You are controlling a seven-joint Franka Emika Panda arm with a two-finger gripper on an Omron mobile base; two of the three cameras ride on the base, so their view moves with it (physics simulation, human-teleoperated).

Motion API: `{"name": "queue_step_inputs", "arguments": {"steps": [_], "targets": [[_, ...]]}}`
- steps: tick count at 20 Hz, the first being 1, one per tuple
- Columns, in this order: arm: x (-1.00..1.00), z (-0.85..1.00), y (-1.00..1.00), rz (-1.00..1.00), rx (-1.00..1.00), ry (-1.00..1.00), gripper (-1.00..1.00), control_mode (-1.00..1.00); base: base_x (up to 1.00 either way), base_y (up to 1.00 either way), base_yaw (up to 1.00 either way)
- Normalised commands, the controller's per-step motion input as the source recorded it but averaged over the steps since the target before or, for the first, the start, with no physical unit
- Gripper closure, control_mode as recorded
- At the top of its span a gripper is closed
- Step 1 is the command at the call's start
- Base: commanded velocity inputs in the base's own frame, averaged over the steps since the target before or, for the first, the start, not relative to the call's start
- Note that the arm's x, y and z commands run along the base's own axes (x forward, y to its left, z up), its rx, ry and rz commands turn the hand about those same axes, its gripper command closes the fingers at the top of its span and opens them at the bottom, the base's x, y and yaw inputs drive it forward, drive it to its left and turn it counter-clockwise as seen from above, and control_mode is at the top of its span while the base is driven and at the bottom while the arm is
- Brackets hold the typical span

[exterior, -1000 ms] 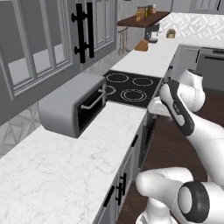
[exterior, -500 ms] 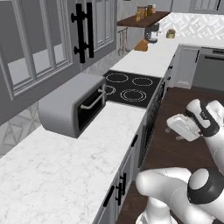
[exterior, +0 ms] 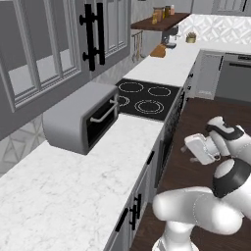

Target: Take a straw from the drawer in front and place it inside the glass cup on the dining counter.

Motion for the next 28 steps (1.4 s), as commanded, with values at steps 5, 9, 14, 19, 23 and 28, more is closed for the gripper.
{"name": "queue_step_inputs", "arguments": {"steps": [5,9,14,19,23,28], "targets": [[0.24,-0.2,0.0,0.0,0.16,0.0,-1.0,-1.0,0.0,0.0,0.0],[0.44,-0.18,0.0,0.0,0.16,0.0,-1.0,-1.0,0.0,0.0,0.0],[0.4,-0.45,0.08,0.0,0.06,0.0,-1.0,-1.0,0.0,0.0,0.0],[0.29,-0.39,0.25,0.0,0.0,0.0,-1.0,-1.0,0.0,0.0,0.0],[0.27,-0.34,0.2,0.0,0.01,0.0,-1.0,-1.0,0.0,0.0,0.0],[0.27,-0.35,0.14,0.0,0.01,0.0,-1.0,-1.0,0.0,0.0,0.0]]}}
